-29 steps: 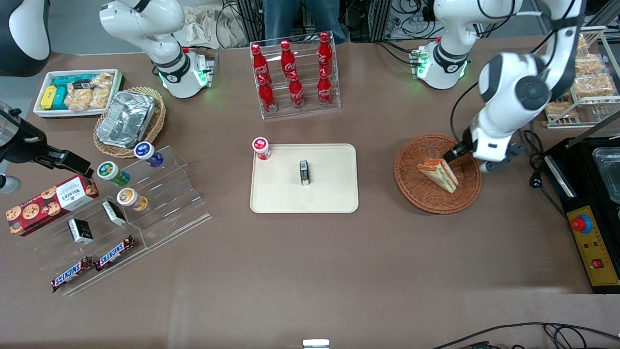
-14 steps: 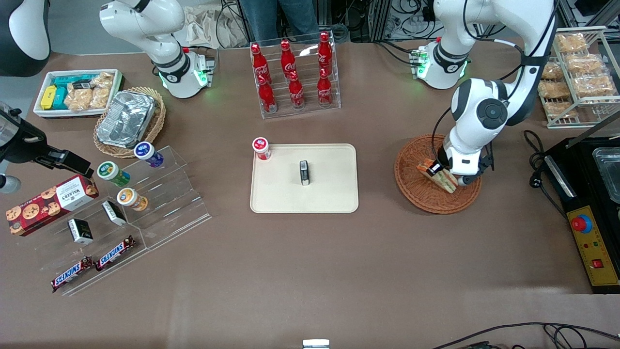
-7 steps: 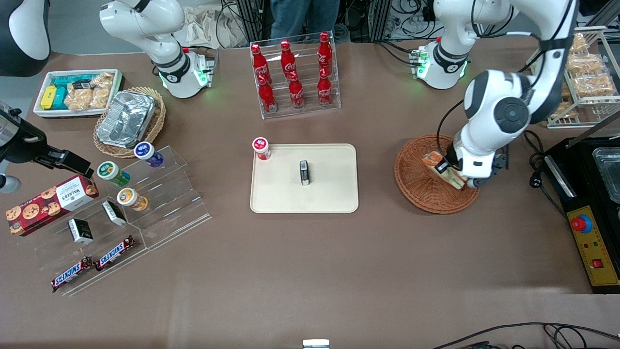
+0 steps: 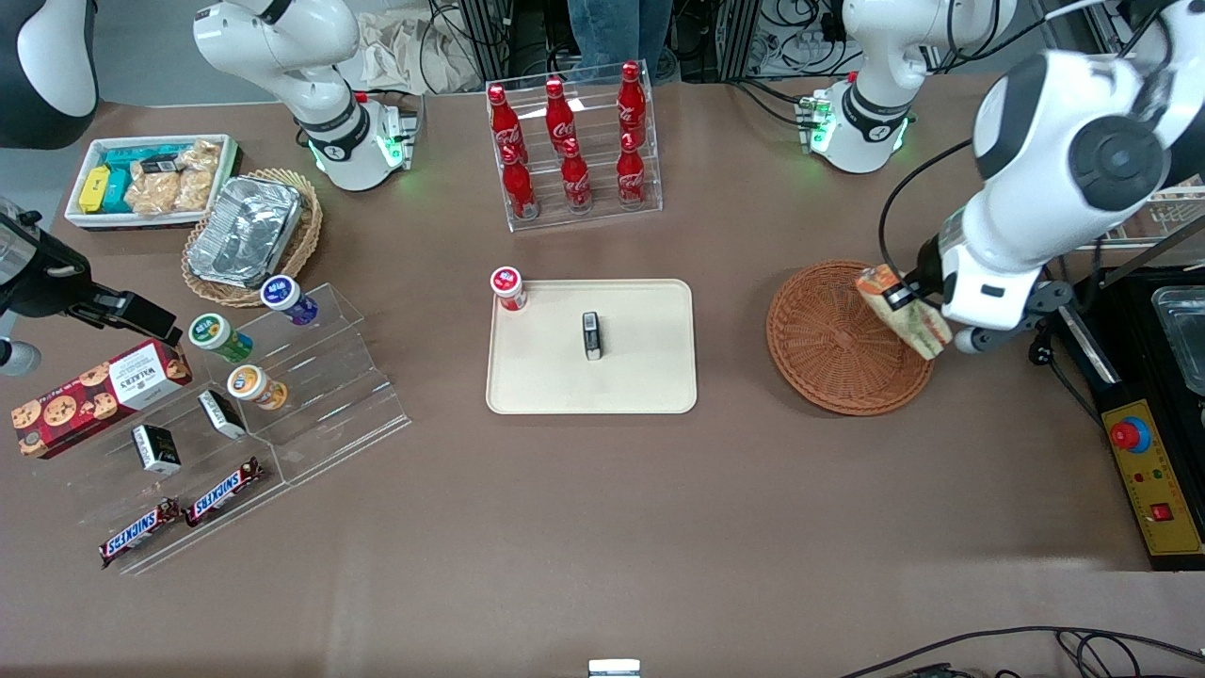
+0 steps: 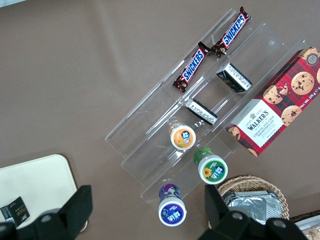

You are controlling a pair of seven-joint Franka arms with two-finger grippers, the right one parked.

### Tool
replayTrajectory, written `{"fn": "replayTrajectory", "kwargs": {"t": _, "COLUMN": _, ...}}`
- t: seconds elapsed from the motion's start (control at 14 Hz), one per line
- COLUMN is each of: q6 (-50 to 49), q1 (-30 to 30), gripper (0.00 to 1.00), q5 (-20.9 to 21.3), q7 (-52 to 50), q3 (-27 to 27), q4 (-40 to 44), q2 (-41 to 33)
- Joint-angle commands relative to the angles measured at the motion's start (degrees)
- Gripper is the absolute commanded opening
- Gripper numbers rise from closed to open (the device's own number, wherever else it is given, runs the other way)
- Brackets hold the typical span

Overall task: Place sandwich from basket to tray
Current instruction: 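Lift the sandwich up out of the basket with the left gripper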

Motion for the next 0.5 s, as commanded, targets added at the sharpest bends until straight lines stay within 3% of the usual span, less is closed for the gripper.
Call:
{"fn": "replayTrajectory", "kwargs": {"t": 0.0, "q6": -1.8, "q1": 0.0, "gripper": 0.00, "q5": 0.8, "q7": 1.6, "q3": 0.0, "q4": 1.8, "q2": 0.9}}
{"fn": "replayTrajectory", "kwargs": {"t": 0.43, "q6": -1.8, "q1": -2.4, "gripper": 0.00, "q5": 0.7, "q7": 3.4, "q3": -1.7, "q4": 1.7, "q2": 0.5}}
